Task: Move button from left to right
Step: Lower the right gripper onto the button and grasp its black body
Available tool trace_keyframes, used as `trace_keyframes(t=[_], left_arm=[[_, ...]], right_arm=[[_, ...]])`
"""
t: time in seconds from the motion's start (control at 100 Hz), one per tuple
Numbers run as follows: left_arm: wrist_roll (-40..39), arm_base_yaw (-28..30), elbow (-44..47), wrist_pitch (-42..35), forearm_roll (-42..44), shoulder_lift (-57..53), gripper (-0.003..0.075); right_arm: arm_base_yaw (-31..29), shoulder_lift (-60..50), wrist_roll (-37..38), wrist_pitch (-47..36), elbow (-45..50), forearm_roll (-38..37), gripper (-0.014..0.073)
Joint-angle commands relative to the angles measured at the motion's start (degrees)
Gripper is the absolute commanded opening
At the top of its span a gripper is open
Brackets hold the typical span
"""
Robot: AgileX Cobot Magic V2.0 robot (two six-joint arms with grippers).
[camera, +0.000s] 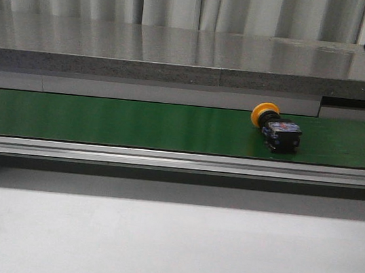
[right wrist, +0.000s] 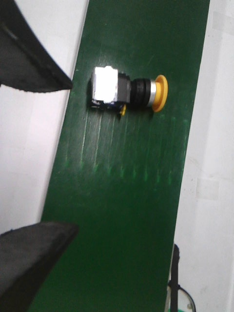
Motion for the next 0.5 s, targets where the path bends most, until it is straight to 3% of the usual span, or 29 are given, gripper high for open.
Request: trace_keyframes(t=[0.0, 0.49], left_arm=[[-0.2, -0.5, -1.6, -4.8, -0.4, 0.3, -0.0021], [-0.2, -0.5, -1.6, -4.7, -0.4, 0.3, -0.0021]], right_arm=[[0.9, 2.3, -2.1, -2.7, -3.9, 0.4, 0.0551], [2.2, 17.0, -2.9, -3.0, -8.5, 0.4, 0.0551]])
